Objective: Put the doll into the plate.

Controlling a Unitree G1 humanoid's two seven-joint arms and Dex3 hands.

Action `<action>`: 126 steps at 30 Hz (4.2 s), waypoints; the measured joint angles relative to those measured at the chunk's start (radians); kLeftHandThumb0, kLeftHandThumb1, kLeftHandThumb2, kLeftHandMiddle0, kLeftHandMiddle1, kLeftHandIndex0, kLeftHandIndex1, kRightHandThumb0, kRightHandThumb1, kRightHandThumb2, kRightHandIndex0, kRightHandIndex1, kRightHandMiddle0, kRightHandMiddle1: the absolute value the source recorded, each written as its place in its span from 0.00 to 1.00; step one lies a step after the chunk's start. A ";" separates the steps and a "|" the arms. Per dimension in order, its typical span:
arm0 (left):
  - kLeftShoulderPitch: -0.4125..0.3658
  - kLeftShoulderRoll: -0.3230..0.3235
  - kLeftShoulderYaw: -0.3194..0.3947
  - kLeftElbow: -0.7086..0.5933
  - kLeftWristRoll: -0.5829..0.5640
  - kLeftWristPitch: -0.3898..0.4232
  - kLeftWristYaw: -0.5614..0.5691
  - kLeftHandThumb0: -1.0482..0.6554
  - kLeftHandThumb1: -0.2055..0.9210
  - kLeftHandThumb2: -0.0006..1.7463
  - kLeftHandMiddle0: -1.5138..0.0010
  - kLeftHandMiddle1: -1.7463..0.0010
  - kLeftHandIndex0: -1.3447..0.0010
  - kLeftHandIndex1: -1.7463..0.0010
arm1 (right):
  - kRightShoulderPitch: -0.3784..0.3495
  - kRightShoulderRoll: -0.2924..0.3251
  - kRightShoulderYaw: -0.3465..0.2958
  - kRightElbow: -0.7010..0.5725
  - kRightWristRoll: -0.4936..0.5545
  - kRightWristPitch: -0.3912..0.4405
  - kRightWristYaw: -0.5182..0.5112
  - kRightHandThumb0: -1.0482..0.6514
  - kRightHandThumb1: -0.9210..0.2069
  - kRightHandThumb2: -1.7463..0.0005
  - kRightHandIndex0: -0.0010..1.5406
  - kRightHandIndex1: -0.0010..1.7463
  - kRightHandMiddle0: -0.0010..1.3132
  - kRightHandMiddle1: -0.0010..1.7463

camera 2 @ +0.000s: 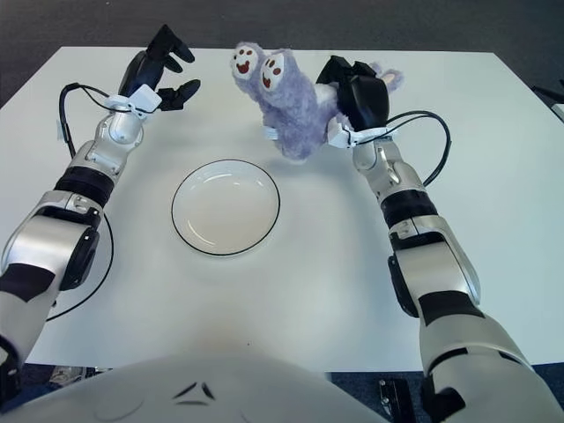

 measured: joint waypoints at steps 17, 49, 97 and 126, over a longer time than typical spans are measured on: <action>0.088 -0.018 0.035 -0.013 -0.019 0.078 0.021 0.41 1.00 0.30 0.77 0.23 0.86 0.00 | 0.038 0.062 0.003 -0.216 0.021 0.019 0.117 0.62 0.80 0.07 0.53 0.95 0.50 1.00; 0.117 -0.075 0.034 -0.003 -0.052 0.119 0.011 0.41 1.00 0.30 0.77 0.21 0.86 0.00 | 0.141 0.183 0.052 -0.419 0.024 0.017 0.337 0.62 0.74 0.09 0.48 1.00 0.46 1.00; 0.139 -0.108 0.032 -0.019 -0.060 0.119 -0.010 0.41 1.00 0.30 0.77 0.14 0.86 0.00 | 0.293 0.178 0.111 -0.628 -0.001 0.001 0.500 0.62 0.64 0.17 0.41 0.98 0.42 1.00; 0.138 -0.113 0.026 0.013 -0.063 0.093 -0.016 0.61 0.92 0.36 0.76 0.09 0.95 0.00 | 0.303 0.215 0.123 -0.588 -0.054 -0.063 0.364 0.62 0.73 0.12 0.49 0.95 0.46 1.00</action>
